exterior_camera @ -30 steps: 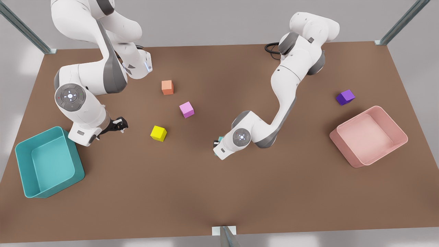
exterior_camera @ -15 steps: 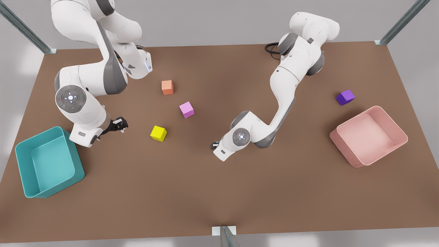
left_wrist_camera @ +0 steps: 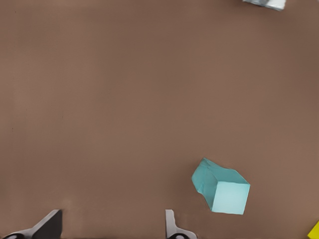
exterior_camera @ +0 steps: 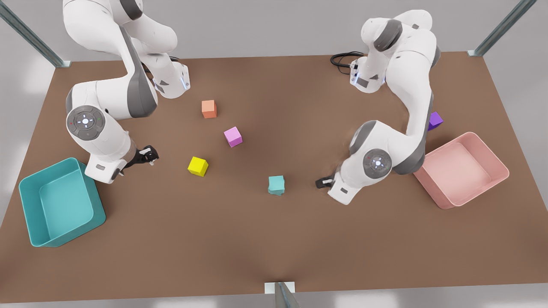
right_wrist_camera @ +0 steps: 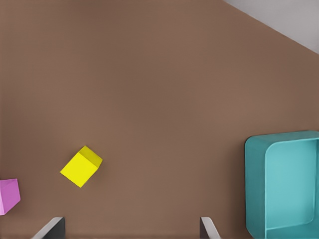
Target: Stack the two blue cubes on top of each other
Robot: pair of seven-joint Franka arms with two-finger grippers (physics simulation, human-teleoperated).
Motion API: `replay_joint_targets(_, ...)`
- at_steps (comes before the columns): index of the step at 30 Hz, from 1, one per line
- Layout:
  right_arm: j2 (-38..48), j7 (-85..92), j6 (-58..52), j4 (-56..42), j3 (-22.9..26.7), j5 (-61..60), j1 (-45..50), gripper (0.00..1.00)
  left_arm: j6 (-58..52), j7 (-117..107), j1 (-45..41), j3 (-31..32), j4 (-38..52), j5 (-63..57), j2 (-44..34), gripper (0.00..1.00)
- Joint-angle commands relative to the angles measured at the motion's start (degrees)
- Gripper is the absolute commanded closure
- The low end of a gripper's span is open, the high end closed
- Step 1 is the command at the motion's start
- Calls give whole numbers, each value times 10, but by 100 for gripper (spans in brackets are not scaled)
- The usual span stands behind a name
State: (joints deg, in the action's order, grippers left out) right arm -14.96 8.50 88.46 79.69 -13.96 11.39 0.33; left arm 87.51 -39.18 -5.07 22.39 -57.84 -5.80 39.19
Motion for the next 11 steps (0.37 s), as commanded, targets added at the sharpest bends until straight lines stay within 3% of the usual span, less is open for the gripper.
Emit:
replay_joint_targets(1,6,-71,-20,-1,1,-2,-3,0,-232,285,74,0,0,-31,-31,0)
replay_joint_targets(3,18,-74,-42,-1,8,0,-9,0,-248,359,95,-12,-29,-27,-75,0)
replay_joint_targets(4,18,-74,-42,-2,10,0,-10,0,-80,412,-36,-197,-282,6,-251,0)
replay_joint_targets(6,15,-73,-40,-7,10,0,-12,0,-90,416,-37,-198,-276,43,-290,0)
replay_joint_targets(8,14,-68,-42,-4,9,1,-11,0,-147,416,-36,-198,-264,62,-289,0)
replay_joint_targets(11,13,-69,-42,-3,9,2,-11,0,-145,415,-37,-198,-264,62,-286,0)
